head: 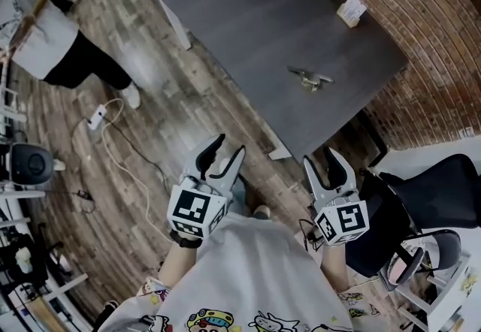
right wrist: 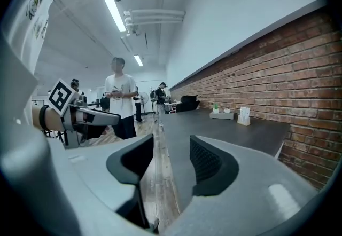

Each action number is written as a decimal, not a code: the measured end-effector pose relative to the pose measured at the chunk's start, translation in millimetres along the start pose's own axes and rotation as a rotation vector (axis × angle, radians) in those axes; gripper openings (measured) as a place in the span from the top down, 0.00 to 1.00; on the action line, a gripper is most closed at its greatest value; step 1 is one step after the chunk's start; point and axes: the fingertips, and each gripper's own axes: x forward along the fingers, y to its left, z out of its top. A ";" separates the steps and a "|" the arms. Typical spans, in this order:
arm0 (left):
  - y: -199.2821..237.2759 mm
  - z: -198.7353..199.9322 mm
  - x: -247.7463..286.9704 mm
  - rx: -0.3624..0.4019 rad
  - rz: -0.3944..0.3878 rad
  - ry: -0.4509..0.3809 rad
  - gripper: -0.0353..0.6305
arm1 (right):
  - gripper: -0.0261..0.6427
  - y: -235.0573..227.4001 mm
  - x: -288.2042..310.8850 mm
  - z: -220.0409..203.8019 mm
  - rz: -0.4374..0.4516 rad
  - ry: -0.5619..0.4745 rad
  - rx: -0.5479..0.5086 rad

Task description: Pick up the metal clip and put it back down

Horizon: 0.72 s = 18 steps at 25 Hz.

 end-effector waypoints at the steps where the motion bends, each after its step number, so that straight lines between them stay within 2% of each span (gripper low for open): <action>1: 9.8 6.3 7.0 0.004 -0.008 -0.002 0.66 | 0.64 -2.0 11.9 6.1 -0.007 -0.007 0.002; 10: 98.4 45.9 37.3 0.031 -0.029 -0.030 0.62 | 0.60 5.3 98.7 44.9 -0.036 -0.042 0.014; 18: 154.6 42.8 27.4 0.012 0.003 -0.033 0.60 | 0.57 17.5 132.8 48.4 -0.071 -0.033 0.024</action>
